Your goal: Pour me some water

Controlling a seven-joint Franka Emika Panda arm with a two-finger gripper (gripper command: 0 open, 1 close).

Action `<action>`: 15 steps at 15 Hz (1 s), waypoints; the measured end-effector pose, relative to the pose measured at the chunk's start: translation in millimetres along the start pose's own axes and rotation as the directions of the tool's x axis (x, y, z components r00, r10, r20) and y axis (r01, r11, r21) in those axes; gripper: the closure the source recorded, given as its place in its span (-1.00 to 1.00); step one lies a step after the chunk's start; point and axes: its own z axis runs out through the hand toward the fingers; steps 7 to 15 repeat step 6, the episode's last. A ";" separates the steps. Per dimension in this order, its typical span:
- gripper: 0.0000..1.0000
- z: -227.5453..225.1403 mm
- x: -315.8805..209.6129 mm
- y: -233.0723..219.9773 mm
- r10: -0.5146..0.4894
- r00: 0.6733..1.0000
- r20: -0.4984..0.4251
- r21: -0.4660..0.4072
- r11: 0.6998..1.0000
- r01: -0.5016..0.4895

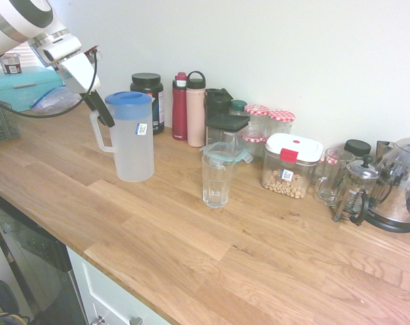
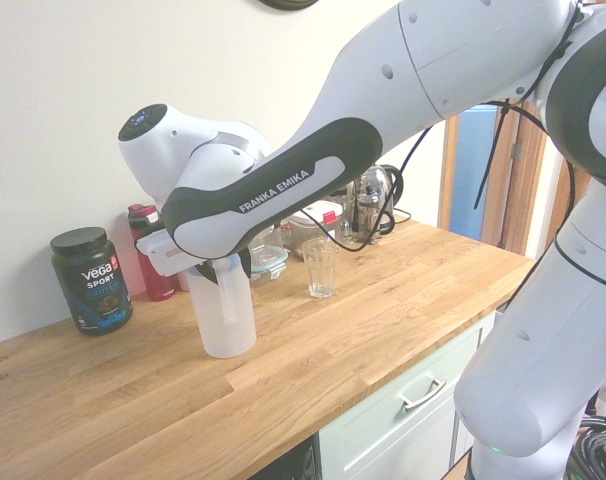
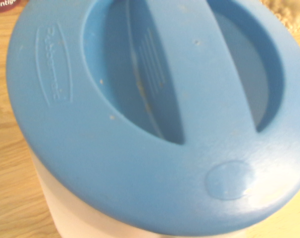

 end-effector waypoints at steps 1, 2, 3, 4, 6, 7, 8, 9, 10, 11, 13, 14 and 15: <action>-1.00 -3.7 -1.2 0.2 0.000 1.000 0.006 0.002 1.000 0.000; -1.00 -7.2 -3.1 1.3 0.000 1.000 0.015 0.005 1.000 0.000; -1.00 -11.7 -4.7 2.9 0.002 1.000 0.031 0.007 1.000 -0.002; -1.00 -17.4 -6.2 5.1 0.005 0.999 0.052 0.009 1.000 -0.006; -1.00 -33.1 -6.4 13.0 0.008 0.992 0.129 0.009 1.000 -0.009; -1.00 -33.1 -6.4 13.0 0.008 0.992 0.129 0.009 1.000 -0.009; -1.00 -33.1 -6.4 13.0 0.008 0.992 0.129 0.009 1.000 -0.009; -1.00 -33.1 -6.4 13.0 0.008 0.992 0.129 0.009 1.000 -0.009; -1.00 -33.1 -6.4 13.0 0.008 0.992 0.129 0.009 1.000 -0.009; -1.00 -33.1 -6.4 13.0 0.008 0.992 0.129 0.009 1.000 -0.009; -1.00 -33.1 -6.4 13.0 0.008 0.992 0.129 0.009 1.000 -0.009; -1.00 -33.1 -6.4 13.0 0.008 0.992 0.129 0.009 1.000 -0.009; -1.00 -33.1 -6.4 13.0 0.008 0.992 0.129 0.009 1.000 -0.009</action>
